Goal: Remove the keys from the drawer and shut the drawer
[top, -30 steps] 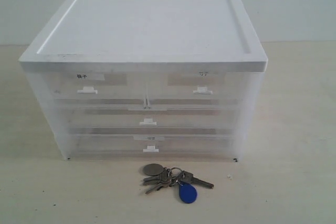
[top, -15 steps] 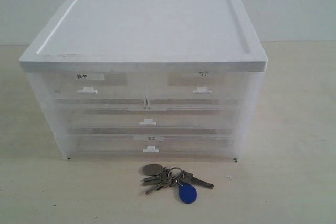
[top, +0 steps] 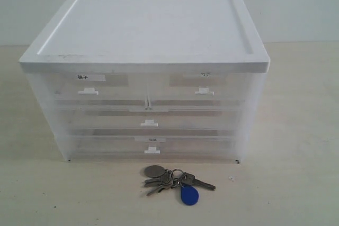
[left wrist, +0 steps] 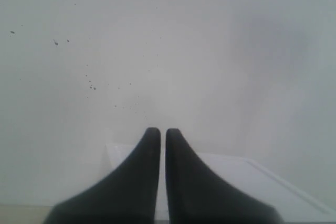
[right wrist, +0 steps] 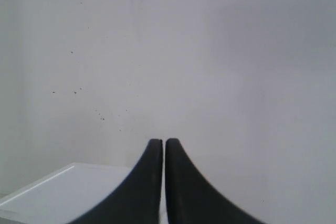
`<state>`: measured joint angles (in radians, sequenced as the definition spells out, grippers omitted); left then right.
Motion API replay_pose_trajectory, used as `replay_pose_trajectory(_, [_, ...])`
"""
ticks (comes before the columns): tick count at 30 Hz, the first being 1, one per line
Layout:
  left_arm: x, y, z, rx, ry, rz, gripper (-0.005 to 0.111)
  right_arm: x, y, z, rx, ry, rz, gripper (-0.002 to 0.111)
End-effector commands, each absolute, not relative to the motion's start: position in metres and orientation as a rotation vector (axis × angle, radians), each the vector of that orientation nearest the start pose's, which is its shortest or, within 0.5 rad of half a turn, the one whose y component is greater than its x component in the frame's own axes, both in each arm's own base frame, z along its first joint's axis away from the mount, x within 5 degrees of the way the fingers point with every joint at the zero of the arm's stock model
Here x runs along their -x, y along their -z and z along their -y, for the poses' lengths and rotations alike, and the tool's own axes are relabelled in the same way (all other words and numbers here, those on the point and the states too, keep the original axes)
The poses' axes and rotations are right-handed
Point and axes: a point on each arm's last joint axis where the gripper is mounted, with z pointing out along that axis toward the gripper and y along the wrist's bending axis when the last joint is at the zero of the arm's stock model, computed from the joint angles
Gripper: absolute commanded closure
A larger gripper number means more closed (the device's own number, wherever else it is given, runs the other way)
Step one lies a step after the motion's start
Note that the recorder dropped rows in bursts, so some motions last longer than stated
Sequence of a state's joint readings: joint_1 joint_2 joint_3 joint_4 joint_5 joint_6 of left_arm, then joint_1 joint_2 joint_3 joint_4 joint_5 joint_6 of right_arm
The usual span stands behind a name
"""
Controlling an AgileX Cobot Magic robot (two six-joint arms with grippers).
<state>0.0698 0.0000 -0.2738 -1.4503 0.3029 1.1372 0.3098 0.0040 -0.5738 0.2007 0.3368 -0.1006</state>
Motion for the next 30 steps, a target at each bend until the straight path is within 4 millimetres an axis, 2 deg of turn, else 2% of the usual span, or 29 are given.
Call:
replay_pose_trajectory(1, [-0.029, -0.297, 0.026, -0.024, 0.408, -1.279, 0.102, 0.013, -0.361, -0.002, 0.198, -0.387, -1.241, 0.108])
replay_pose_trajectory(13, [-0.029, -0.297, 0.026, -0.024, 0.408, -1.279, 0.102, 0.013, -0.361, -0.002, 0.198, -0.387, -1.241, 0.108])
replay_pose_trajectory(16, [-0.031, -0.294, 0.025, -0.052, 0.345, -1.294, 0.102, 0.013, -0.361, -0.002, 0.198, -0.387, -1.241, 0.108])
replay_pose_trajectory(20, [-0.036, -0.279, 0.020, -0.084, 0.202, -1.406, 0.102, 0.013, -0.361, -0.002, 0.198, -0.387, -1.241, 0.108])
replay_pose_trajectory(26, [-0.045, -0.252, 0.004, 0.033, 0.052, -1.518, 0.102, 0.013, -0.361, -0.002, 0.199, -0.387, -1.243, 0.108])
replay_pose_trajectory(30, [-0.053, -0.226, -0.002, 0.108, 0.036, -1.526, 0.102, 0.013, -0.361, -0.002, 0.199, -0.387, -1.243, 0.108])
